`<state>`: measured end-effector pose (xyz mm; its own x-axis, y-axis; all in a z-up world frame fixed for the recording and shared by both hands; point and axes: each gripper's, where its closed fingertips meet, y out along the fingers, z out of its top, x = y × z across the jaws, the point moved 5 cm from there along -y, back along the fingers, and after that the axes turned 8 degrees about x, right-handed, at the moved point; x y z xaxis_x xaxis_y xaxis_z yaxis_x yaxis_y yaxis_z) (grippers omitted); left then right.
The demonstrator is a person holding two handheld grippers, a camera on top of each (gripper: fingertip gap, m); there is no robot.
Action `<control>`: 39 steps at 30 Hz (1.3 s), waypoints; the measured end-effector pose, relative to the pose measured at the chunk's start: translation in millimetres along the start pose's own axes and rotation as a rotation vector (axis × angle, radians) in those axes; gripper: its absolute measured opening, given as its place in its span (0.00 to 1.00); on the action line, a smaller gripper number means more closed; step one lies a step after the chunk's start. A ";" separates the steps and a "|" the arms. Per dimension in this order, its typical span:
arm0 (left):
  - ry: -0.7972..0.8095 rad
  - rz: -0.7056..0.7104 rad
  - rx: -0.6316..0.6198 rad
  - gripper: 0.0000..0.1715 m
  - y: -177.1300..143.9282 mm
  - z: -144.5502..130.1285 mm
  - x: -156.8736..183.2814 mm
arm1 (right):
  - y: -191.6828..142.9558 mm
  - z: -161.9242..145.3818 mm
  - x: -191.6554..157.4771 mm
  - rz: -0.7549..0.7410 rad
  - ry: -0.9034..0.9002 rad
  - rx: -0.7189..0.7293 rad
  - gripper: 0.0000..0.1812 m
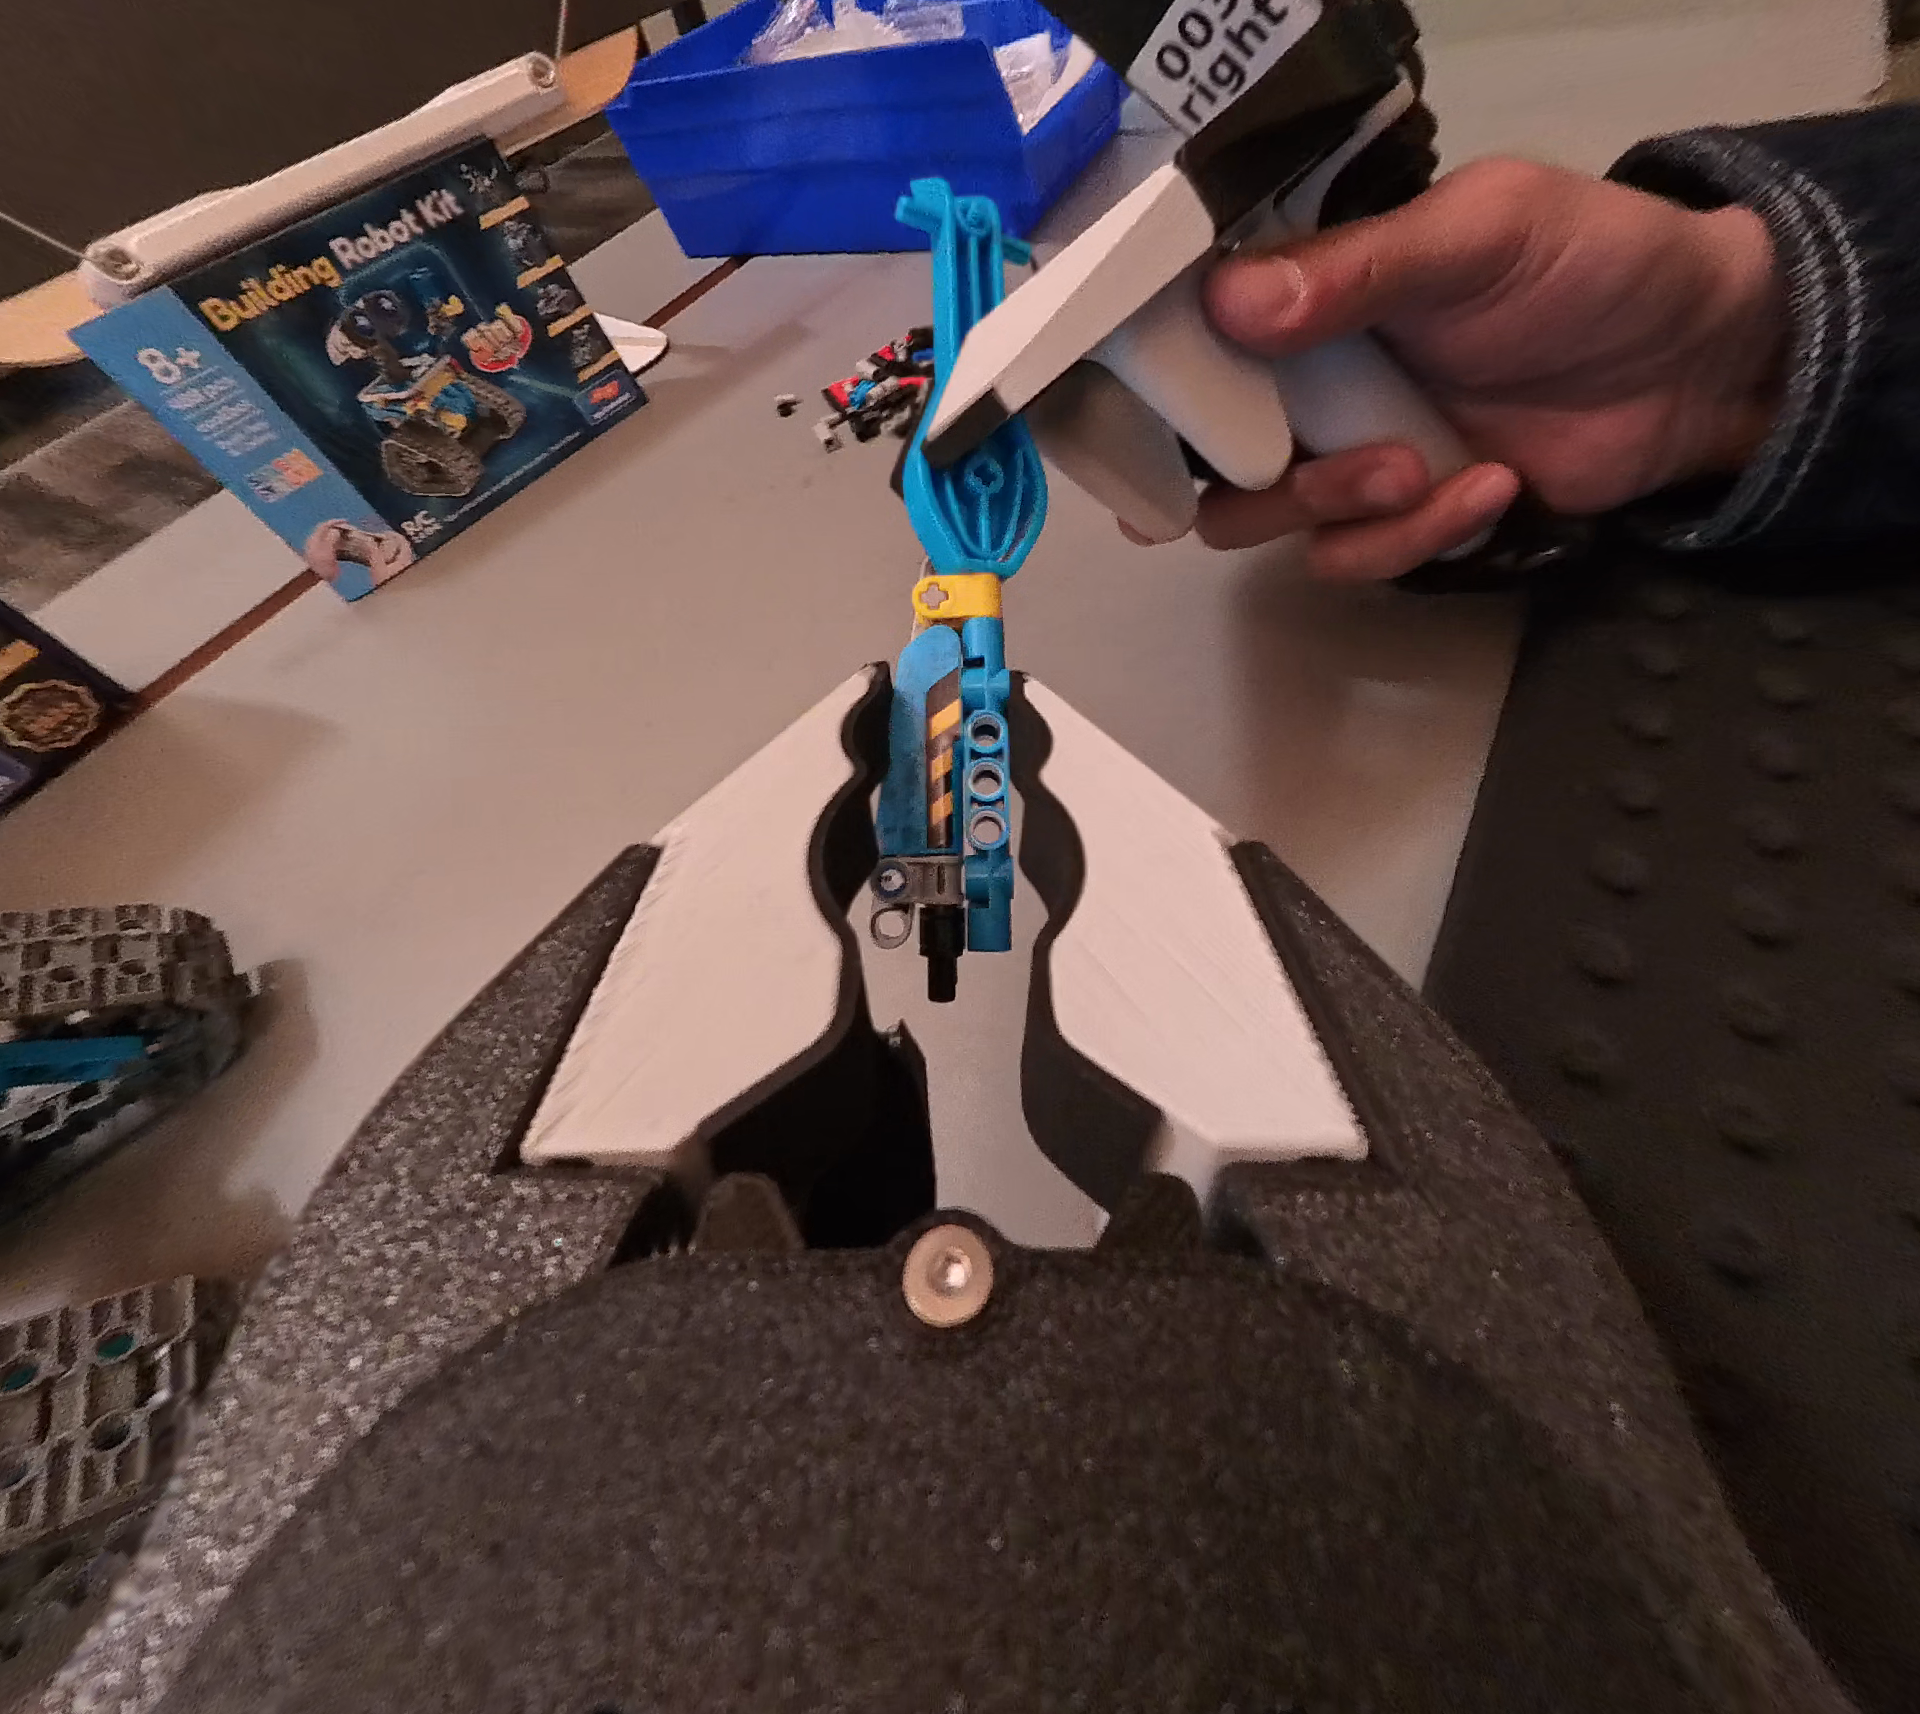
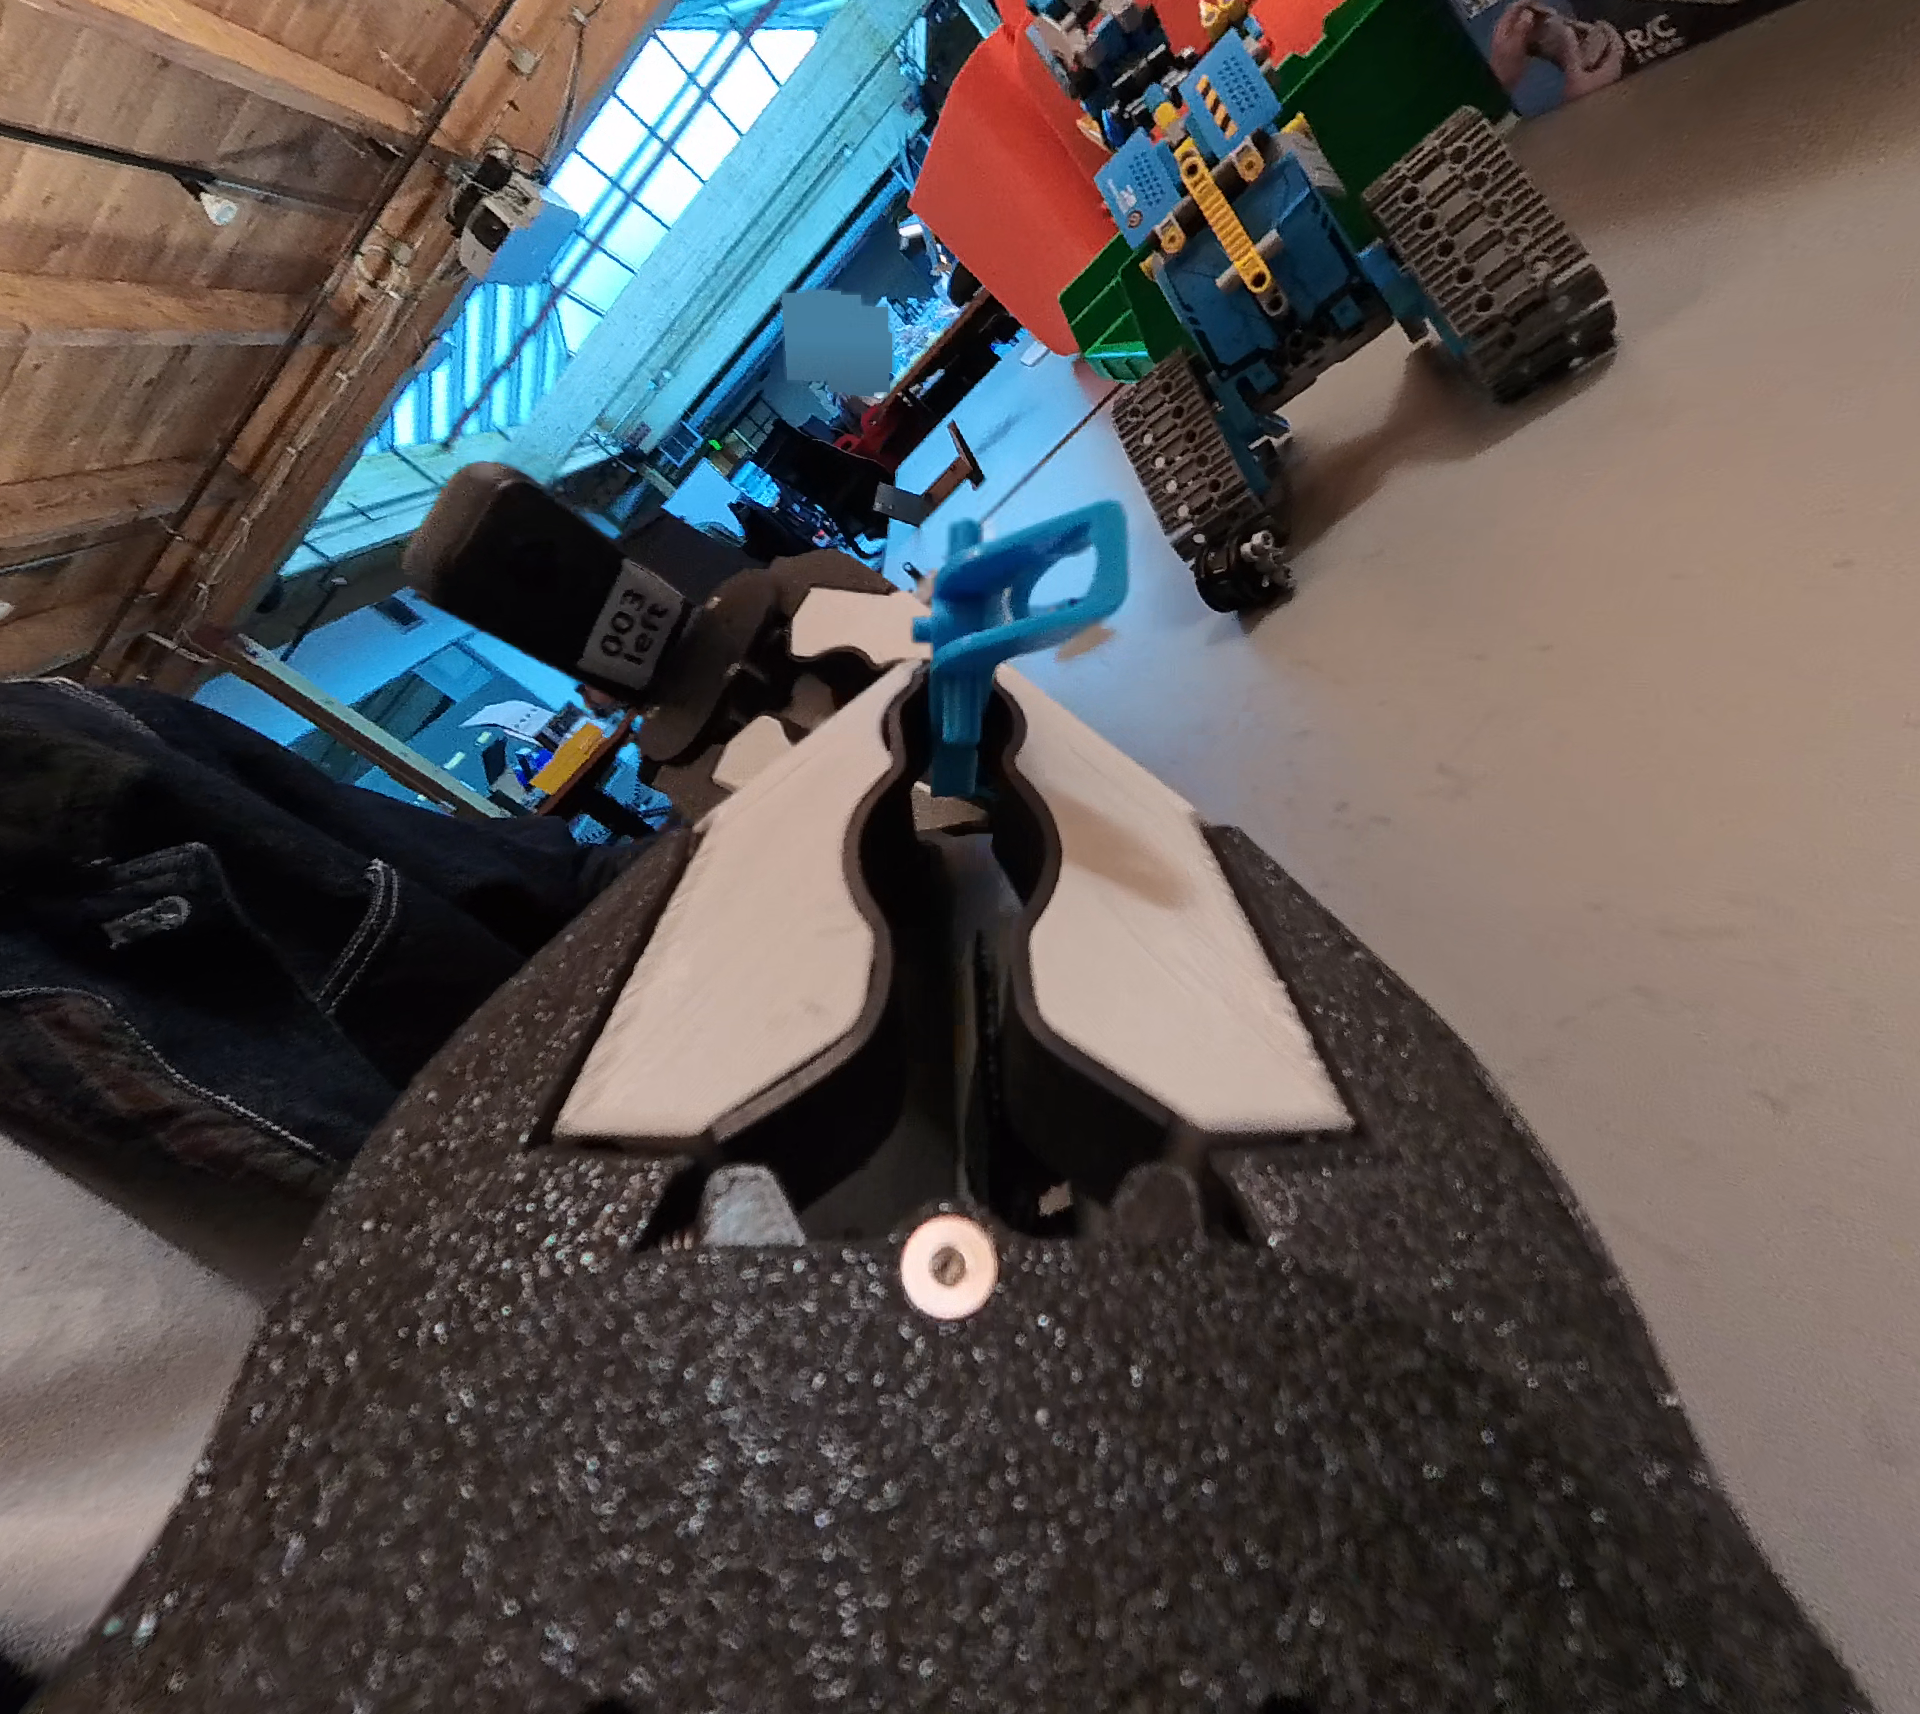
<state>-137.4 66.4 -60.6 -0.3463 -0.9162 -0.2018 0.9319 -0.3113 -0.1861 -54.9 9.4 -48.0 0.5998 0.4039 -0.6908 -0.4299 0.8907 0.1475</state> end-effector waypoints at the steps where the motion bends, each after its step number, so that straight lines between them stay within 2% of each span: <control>1: 0.009 0.009 -0.011 0.11 0.7 -1.1 0.0 | 0.0 -0.8 1.0 -0.015 -0.012 -0.005 0.03; 8: -0.035 -0.014 0.012 0.11 2.3 0.6 -0.7 | -1.0 3.6 0.3 0.008 -0.005 0.017 0.03; 10: -0.048 -0.025 0.010 0.12 2.2 -0.6 -0.4 | -0.6 3.3 -1.0 -0.005 -0.062 0.010 0.03; 14: -0.139 -0.045 -0.001 0.12 1.1 -4.5 -4.1 | 3.5 1.4 -7.3 -0.066 -0.305 -0.007 0.03; 19: -0.294 -0.078 0.041 0.12 -3.5 -3.2 -10.7 | 9.9 -6.9 -18.9 -0.181 -0.775 -0.082 0.03; 21: -0.309 -0.083 0.061 0.12 -5.6 -1.5 -11.6 | 10.7 -7.4 -23.3 -0.185 -0.854 -0.073 0.03; 24: -0.262 -0.094 0.080 0.12 -6.7 2.2 -6.5 | 4.6 3.6 -24.9 -0.122 -0.703 0.004 0.03; 30: -0.150 -0.059 0.148 0.12 -11.7 12.3 -3.9 | -3.7 10.9 -10.7 0.046 -0.154 0.063 0.04; 34: -0.039 0.001 0.146 0.12 -11.6 14.0 -3.2 | -7.5 16.0 -8.7 0.122 0.008 0.119 0.03; 39: 0.120 0.095 0.158 0.12 -12.2 19.8 -1.0 | -3.0 10.1 -4.6 0.126 0.087 0.103 0.03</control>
<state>-146.4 66.1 -39.1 -0.2577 -0.9094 -0.3264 0.9630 -0.2694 -0.0098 -49.5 7.1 -38.0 0.4826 0.4985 -0.7202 -0.4240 0.8524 0.3059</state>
